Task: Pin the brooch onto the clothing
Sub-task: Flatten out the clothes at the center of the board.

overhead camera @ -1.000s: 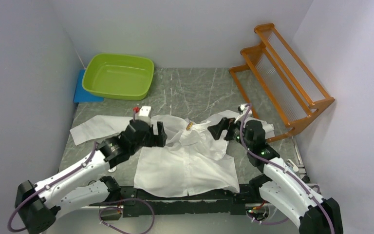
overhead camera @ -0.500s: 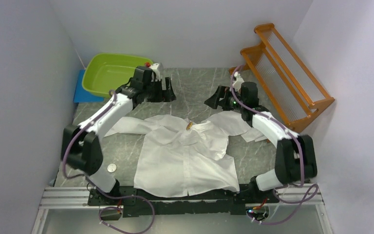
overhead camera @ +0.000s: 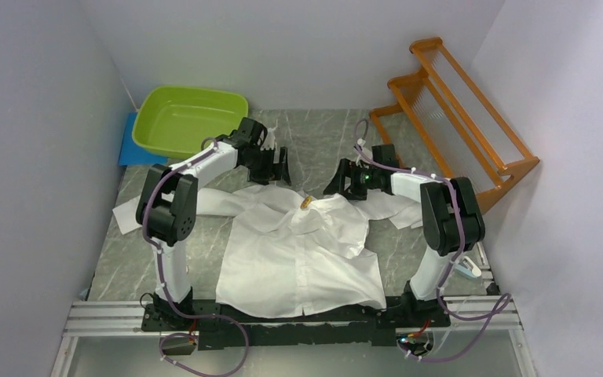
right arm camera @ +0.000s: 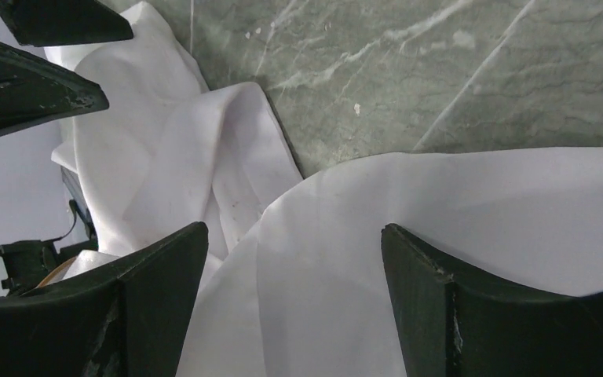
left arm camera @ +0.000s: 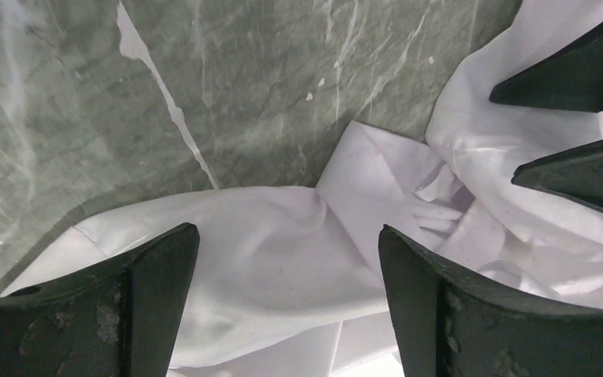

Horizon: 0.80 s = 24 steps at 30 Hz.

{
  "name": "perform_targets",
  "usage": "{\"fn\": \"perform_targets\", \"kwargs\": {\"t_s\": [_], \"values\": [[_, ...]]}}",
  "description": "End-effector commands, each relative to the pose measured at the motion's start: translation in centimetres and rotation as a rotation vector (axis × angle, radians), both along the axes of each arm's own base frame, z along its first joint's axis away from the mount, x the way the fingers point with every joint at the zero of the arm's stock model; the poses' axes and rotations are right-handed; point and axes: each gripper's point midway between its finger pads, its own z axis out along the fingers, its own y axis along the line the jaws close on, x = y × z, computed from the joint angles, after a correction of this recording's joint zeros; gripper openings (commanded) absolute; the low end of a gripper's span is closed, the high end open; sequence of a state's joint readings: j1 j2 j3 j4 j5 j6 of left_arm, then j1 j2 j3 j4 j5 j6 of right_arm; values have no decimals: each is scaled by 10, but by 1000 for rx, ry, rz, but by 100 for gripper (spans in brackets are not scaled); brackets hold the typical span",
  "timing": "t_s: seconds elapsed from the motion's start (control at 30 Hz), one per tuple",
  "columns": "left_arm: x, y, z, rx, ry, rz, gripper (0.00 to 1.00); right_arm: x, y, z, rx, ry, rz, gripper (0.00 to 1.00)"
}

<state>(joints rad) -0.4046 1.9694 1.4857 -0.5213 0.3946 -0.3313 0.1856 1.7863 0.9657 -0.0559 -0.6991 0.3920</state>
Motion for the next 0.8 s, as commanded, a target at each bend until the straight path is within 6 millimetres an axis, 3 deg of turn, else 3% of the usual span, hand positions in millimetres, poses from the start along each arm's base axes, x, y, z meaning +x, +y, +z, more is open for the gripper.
{"fn": "perform_targets", "kwargs": {"t_s": [0.0, 0.23, 0.4, 0.5, 0.57, 0.77], "values": [[-10, -8, -15, -14, 25, -60, 88, -1, 10, -1, 21, -11, 67, 81], [-7, -5, -38, 33, 14, -43, 71, 7, 19, -11, 35, 8, 99, 55], [6, 2, -37, 82, -27, -11, 42, 24, 24, -2, 50, -20, 98, 26], [18, 3, -31, 97, -60, 12, 19, 40, 26, 3, 40, -38, 96, 5], [27, 3, -30, 112, -81, 22, 4, 51, 27, 9, 37, -59, 97, 0], [67, 14, -6, 168, -206, 96, 3, 98, 28, 41, -5, -174, 75, 0]]}}
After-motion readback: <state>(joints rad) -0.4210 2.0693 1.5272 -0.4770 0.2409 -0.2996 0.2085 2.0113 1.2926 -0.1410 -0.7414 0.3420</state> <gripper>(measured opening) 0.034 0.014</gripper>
